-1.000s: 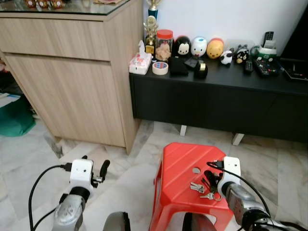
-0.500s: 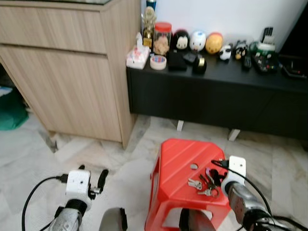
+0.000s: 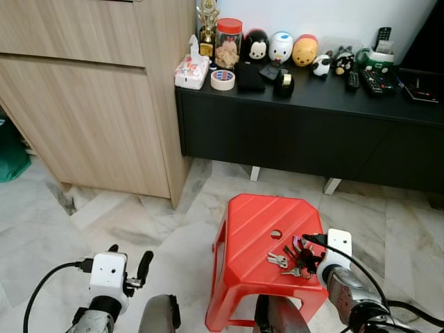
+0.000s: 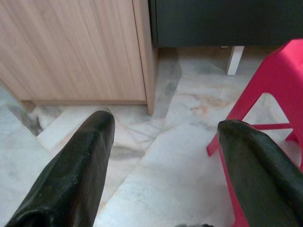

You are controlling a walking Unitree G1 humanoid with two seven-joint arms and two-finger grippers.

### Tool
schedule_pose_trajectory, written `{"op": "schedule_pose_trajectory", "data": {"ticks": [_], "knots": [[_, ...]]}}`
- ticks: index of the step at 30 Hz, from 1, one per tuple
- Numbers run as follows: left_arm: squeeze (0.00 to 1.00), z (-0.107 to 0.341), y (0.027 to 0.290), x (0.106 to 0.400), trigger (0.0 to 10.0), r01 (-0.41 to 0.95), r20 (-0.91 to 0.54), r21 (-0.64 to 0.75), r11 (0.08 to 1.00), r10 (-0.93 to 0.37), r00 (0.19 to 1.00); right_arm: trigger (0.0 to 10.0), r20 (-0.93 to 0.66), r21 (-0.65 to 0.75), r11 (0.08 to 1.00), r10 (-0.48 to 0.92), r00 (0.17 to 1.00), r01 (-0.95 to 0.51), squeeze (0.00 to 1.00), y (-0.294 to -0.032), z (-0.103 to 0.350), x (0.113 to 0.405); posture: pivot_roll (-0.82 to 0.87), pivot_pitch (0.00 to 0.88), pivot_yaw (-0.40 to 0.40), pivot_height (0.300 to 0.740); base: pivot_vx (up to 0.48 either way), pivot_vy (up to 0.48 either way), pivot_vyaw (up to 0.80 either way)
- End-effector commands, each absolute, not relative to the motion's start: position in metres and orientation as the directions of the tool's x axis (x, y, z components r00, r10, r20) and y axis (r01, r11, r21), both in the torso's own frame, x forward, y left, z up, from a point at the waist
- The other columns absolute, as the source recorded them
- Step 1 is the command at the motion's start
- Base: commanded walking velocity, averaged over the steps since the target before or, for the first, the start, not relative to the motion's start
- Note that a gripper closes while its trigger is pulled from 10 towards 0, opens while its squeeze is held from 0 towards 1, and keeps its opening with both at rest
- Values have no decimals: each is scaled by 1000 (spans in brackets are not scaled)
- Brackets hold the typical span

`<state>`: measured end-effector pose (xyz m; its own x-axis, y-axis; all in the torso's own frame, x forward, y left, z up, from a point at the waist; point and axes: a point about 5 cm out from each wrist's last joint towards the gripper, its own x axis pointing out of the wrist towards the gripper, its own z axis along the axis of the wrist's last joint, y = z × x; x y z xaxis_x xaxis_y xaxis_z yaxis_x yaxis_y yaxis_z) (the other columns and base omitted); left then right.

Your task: Hang keys on a hook

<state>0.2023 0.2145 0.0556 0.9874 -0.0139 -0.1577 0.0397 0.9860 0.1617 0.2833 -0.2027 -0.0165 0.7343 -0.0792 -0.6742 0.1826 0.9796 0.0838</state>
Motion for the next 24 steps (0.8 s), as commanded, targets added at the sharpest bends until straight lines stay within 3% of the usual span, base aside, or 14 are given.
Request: {"op": "schedule_pose_trajectory", "data": {"ticks": [1, 3, 4, 13, 14, 15, 24], "knots": [[0, 59, 212, 203, 10000, 45, -153, 166, 985, -19, 988, 941, -722, 86, 979, -67, 689, 185, 0, -200, -28, 271, 140, 135, -89, 590, 0, 0, 0], [0, 60, 212, 204, 10000, 42, -151, 167, 985, -17, 988, 1176, -710, 101, 978, -56, 702, 180, 0, -198, -26, 274, 139, 134, -89, 590, 0, 0, 0], [0, 61, 213, 205, 10000, 39, -148, 168, 985, -14, 989, 10000, -695, 112, 981, -36, 718, 157, 0, -195, -23, 277, 137, 132, -90, 590, 0, 0, 0], [0, 60, 212, 204, 10000, 40, -152, 166, 985, -15, 988, 10000, -669, 122, 985, -7, 743, 119, 0, -190, -17, 285, 134, 133, -89, 590, 0, 0, 0], [0, 60, 212, 204, 10000, 40, -153, 166, 985, -15, 988, 10000, -666, 128, 985, -1, 746, 115, 71, -189, -17, 285, 137, 135, -90, 590, 0, 0, 0], [0, 60, 211, 204, 10000, 40, -153, 165, 985, -15, 988, 10000, -660, 134, 985, 5, 751, 111, 1000, -189, -16, 286, 138, 136, -91, 590, 0, 0, 0], [0, 59, 211, 202, 10000, 39, -161, 166, 985, -12, 987, 10000, -691, 107, 987, -10, 722, 116, 1000, -189, -21, 281, 138, 139, -91, 590, 0, 0, 0]]}}
